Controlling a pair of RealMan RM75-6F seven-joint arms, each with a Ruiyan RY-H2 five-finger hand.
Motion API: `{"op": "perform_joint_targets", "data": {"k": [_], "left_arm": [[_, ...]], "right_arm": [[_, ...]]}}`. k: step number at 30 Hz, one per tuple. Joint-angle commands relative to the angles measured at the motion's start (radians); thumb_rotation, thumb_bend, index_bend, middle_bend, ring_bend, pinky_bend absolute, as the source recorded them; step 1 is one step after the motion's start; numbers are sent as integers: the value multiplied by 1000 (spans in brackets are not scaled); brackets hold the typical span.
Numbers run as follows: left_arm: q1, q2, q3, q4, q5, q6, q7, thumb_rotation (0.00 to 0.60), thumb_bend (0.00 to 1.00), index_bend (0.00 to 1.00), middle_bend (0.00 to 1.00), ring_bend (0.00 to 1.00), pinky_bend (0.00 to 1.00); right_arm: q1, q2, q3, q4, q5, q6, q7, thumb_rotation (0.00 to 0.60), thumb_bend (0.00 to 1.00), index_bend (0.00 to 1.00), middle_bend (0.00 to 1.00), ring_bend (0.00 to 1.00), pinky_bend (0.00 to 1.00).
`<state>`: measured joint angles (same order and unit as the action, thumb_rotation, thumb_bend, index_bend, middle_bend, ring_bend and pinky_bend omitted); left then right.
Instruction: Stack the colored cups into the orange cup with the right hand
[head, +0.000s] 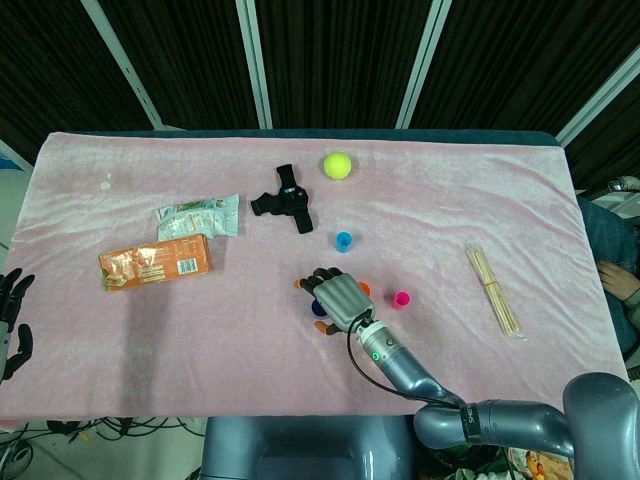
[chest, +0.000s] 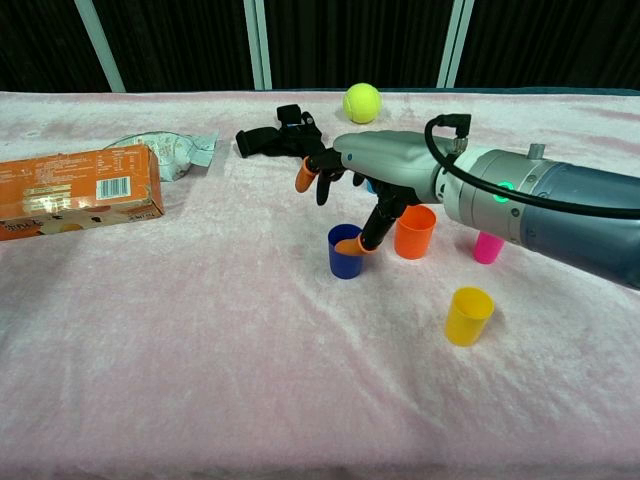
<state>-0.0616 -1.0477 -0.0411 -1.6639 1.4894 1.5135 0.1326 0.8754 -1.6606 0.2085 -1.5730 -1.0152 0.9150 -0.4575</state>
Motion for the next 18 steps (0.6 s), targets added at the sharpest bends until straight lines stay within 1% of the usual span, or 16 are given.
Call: {"op": "perform_joint_targets", "data": {"k": [1, 9, 15, 18], "left_arm": [[0, 0, -1, 0, -1, 0, 0, 600, 707, 56, 17, 0, 12], [-2, 0, -1, 2, -2, -3, 1, 600, 707, 56, 16, 0, 12], [-1, 1, 0, 0, -4, -5, 2, 600, 707, 56, 16, 0, 12], [0, 1, 0, -2, -2, -1, 2, 600, 707, 56, 16, 0, 12]], "right_arm": [[3, -11, -6, 16, -1, -3, 5, 600, 203, 254, 287, 165, 208], [3, -39, -24, 65, -10, -4, 18, 600, 202, 254, 289, 165, 208], [7, -49, -22, 89, -11, -13, 30, 600, 208, 257, 303, 165, 208], [9, -54, -21, 100, -9, -15, 32, 600, 220, 277, 311, 166, 208]]}}
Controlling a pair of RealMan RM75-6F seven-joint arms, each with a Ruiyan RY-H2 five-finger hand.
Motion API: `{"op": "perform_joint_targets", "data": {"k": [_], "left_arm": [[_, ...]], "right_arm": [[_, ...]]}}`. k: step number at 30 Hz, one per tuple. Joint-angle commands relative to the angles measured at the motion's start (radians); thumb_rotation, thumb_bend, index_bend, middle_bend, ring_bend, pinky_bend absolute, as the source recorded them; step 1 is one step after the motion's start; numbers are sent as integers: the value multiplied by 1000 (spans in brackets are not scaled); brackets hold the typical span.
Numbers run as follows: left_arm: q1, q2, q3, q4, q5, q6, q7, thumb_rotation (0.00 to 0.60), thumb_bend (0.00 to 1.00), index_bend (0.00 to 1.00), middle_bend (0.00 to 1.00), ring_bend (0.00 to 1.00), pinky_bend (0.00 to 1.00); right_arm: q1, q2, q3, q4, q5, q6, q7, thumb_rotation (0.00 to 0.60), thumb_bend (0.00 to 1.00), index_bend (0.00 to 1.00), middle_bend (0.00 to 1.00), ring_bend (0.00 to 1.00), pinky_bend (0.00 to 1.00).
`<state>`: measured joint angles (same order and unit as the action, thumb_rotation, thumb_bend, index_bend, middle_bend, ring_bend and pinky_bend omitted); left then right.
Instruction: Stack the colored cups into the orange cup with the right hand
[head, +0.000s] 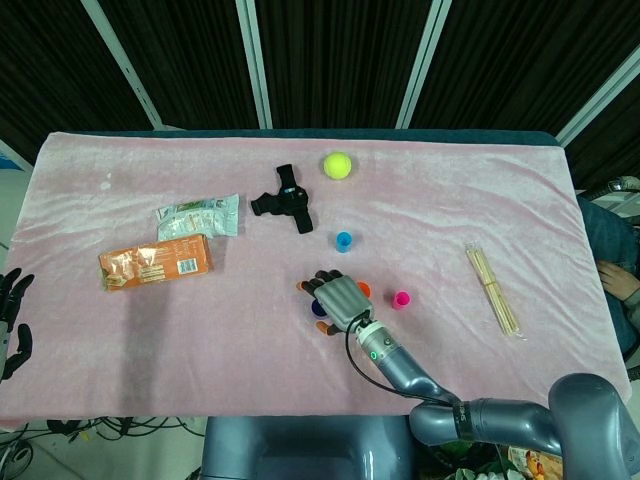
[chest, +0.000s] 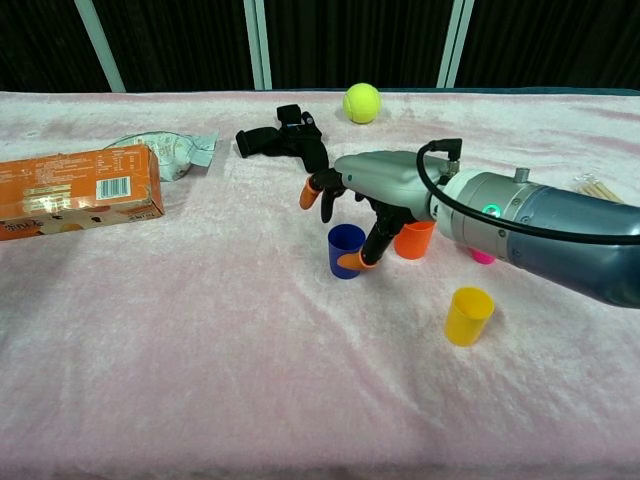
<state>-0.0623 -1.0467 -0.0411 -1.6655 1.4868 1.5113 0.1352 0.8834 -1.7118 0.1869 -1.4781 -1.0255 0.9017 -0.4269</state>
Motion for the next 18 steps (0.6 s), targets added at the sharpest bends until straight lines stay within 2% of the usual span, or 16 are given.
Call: {"op": "perform_joint_targets", "data": {"k": [1, 18], "left_arm": [[1, 1, -1, -1, 0, 2, -1, 600, 707, 56, 16, 0, 12], [1, 2, -3, 0, -8, 1, 0, 600, 707, 56, 16, 0, 12]], "right_arm": [[1, -4, 0, 8, 3, -3, 3, 600, 221, 283, 313, 167, 208], [5, -39, -5, 81, -3, -16, 27, 600, 256, 397, 421, 230, 208]]}}
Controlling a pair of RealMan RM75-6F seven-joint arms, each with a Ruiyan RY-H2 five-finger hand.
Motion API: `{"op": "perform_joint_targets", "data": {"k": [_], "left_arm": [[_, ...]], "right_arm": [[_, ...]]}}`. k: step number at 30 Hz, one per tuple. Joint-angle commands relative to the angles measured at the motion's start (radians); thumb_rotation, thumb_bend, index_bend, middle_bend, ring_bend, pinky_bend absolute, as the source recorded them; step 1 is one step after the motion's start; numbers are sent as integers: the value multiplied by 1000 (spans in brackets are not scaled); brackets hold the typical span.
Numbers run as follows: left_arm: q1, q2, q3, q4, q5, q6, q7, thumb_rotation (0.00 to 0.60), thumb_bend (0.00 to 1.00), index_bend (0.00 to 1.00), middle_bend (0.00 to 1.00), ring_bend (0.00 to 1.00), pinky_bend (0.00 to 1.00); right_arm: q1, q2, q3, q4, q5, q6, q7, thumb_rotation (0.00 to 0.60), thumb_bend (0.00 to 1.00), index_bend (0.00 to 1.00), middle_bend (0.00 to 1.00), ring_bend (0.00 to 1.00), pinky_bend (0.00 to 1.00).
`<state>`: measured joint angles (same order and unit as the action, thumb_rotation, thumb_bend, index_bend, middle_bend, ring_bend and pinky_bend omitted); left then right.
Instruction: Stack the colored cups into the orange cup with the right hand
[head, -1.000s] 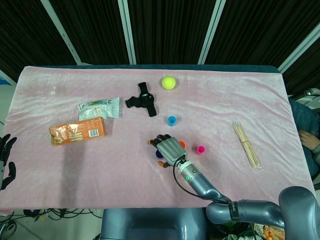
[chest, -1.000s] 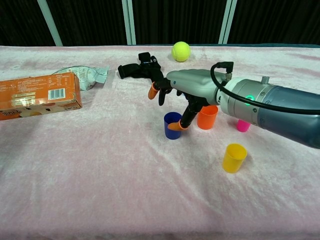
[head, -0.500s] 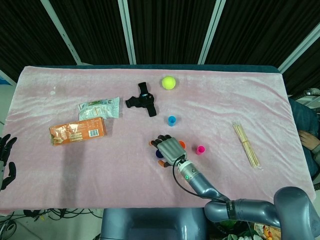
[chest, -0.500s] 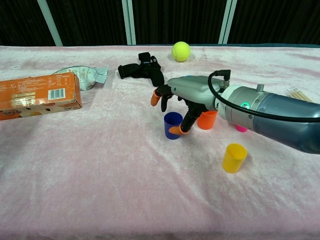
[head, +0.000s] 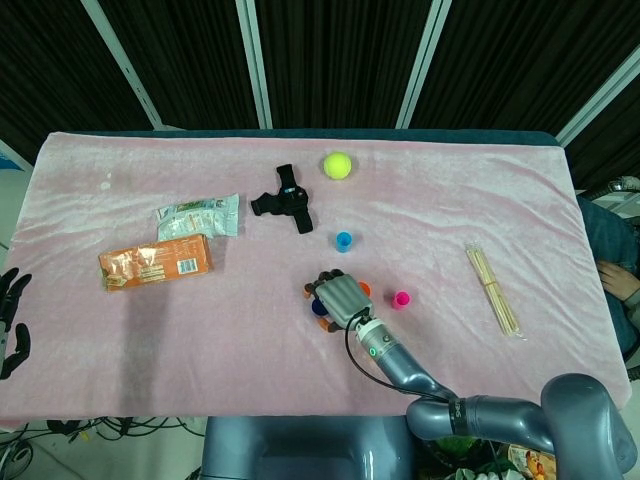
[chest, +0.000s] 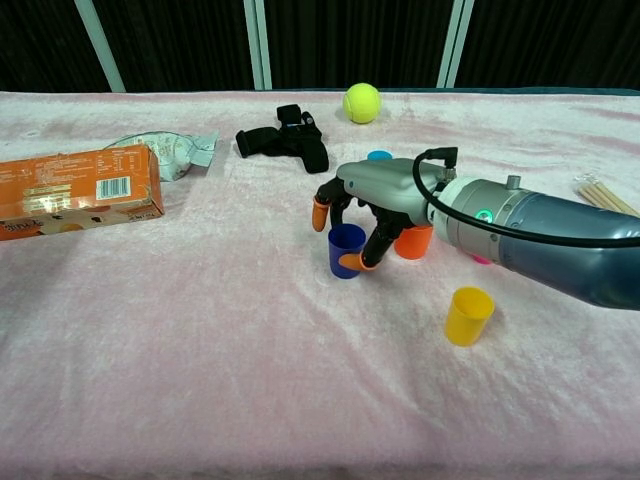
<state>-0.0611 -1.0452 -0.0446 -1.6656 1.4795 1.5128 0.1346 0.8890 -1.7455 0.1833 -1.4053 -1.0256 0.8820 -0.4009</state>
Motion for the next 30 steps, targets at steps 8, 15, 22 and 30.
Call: {"op": "perform_joint_targets", "data": {"k": [8, 15, 22, 30], "left_arm": [[0, 0, 1, -1, 1, 0, 3, 600, 707, 56, 17, 0, 12], [0, 0, 1, -2, 3, 0, 3, 600, 707, 56, 16, 0, 12], [0, -1, 2, -2, 3, -1, 4, 600, 707, 56, 16, 0, 12], [0, -2, 2, -3, 3, 1, 10, 600, 707, 56, 16, 0, 12]], "right_arm": [[-4, 6, 16, -8, -20, 18, 18, 600, 289, 450, 460, 260, 208], [5, 107, 56, -106, 12, 17, -14, 600, 299, 456, 462, 260, 208], [11, 210, 65, -183, 70, 20, -78, 600, 301, 474, 463, 260, 208], [10, 244, 55, -202, 96, 22, -88, 600, 301, 475, 463, 259, 208]]}}
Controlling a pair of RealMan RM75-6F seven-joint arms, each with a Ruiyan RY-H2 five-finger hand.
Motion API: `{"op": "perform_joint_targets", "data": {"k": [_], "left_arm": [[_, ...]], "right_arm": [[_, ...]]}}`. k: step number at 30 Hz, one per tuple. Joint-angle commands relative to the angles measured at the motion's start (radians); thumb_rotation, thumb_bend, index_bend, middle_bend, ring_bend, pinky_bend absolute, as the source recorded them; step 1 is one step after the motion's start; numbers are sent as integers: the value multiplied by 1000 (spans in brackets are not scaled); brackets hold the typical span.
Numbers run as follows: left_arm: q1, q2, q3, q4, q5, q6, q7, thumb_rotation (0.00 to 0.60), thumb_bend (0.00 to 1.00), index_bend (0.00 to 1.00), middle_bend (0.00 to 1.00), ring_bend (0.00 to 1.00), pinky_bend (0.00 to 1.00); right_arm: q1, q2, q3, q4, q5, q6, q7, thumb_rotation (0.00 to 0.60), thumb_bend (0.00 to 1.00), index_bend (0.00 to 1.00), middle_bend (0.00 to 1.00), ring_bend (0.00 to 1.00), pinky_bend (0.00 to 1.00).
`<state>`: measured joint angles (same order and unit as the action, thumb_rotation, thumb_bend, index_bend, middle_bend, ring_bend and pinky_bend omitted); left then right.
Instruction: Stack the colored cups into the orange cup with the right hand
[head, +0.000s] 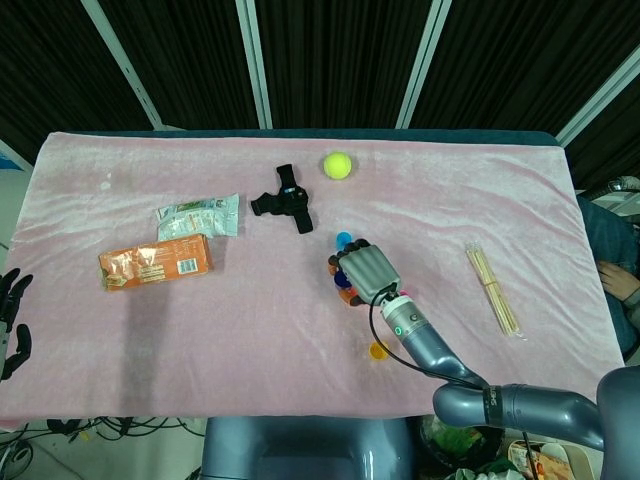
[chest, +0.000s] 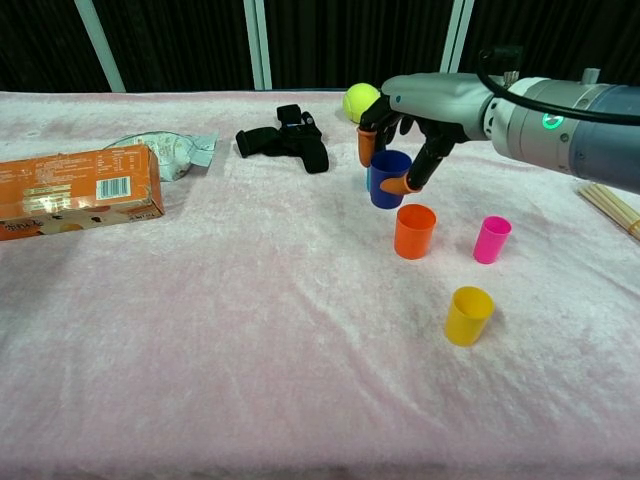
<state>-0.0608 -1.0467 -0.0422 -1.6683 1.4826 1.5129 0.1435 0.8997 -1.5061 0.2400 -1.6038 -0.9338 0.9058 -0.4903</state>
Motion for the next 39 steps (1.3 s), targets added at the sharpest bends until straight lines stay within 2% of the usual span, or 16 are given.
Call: {"op": "perform_joint_targets", "data": {"k": [1, 15, 31, 34, 36, 39], "left_arm": [[0, 0, 0, 0, 0, 1, 1, 600, 707, 56, 16, 0, 12], [0, -1, -1, 0, -5, -1, 6, 600, 707, 56, 16, 0, 12], [2, 0, -1, -2, -5, 2, 9, 600, 707, 56, 16, 0, 12], [2, 0, -2, -1, -5, 3, 7, 600, 707, 55, 16, 0, 12], [1, 0, -2, 0, -5, 2, 6, 600, 707, 55, 16, 0, 12], [1, 0, -2, 0, -4, 3, 5, 600, 707, 55, 16, 0, 12]], "right_arm": [[-1, 10, -4, -6, 7, -4, 2, 600, 301, 475, 463, 259, 208], [-10, 62, -50, -33, 34, -10, 1, 600, 301, 475, 464, 260, 208], [-12, 21, -67, 10, 9, -4, 44, 600, 296, 472, 452, 259, 208], [-12, 12, -75, 23, 11, -6, 40, 600, 259, 386, 403, 255, 207], [-13, 8, -79, 28, 15, -3, 34, 600, 232, 286, 347, 252, 207], [-11, 5, -81, 28, 16, 0, 27, 600, 215, 224, 289, 243, 208]]}}
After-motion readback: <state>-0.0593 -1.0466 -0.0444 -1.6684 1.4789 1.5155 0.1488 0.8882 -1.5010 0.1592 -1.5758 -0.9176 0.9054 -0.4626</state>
